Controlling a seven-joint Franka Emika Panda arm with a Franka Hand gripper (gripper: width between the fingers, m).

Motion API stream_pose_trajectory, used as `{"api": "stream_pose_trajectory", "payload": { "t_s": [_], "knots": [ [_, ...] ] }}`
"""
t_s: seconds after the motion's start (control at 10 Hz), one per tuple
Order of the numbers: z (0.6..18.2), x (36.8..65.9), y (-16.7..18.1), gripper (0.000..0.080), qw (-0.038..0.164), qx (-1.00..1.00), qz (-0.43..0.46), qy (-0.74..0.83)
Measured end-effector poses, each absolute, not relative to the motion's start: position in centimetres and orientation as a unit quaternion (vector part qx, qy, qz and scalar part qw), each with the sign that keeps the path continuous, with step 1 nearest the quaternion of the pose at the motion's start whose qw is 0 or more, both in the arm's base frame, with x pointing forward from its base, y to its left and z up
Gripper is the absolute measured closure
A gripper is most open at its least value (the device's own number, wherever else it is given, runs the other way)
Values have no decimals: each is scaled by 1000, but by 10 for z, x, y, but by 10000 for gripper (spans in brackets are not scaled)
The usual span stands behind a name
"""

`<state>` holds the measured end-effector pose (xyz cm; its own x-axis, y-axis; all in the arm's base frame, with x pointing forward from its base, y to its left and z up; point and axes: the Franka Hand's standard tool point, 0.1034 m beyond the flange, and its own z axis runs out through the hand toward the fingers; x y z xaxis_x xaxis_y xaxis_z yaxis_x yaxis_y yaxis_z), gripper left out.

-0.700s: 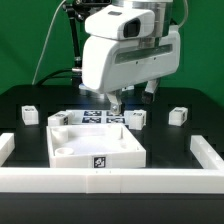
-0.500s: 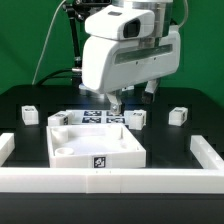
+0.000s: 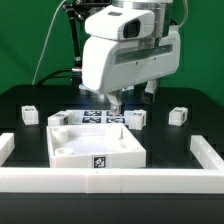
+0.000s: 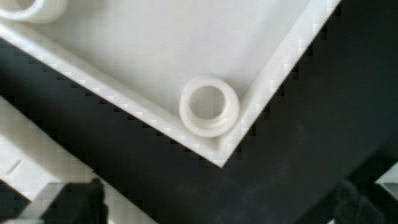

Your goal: Assemble one leg

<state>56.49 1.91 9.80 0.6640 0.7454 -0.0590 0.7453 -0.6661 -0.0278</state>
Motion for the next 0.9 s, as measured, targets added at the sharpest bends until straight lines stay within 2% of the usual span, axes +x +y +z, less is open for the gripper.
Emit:
{"api": "stream_pose_trajectory", "payload": {
  "t_s": [0.3,0.5,0.9],
  "knots": [
    [82,536,16,150,-9,-867,21,-499],
    [77,532,13,150,-23,-840,26,-541],
    [75,532,12,150,-22,-834,24,-551]
  ]
}}
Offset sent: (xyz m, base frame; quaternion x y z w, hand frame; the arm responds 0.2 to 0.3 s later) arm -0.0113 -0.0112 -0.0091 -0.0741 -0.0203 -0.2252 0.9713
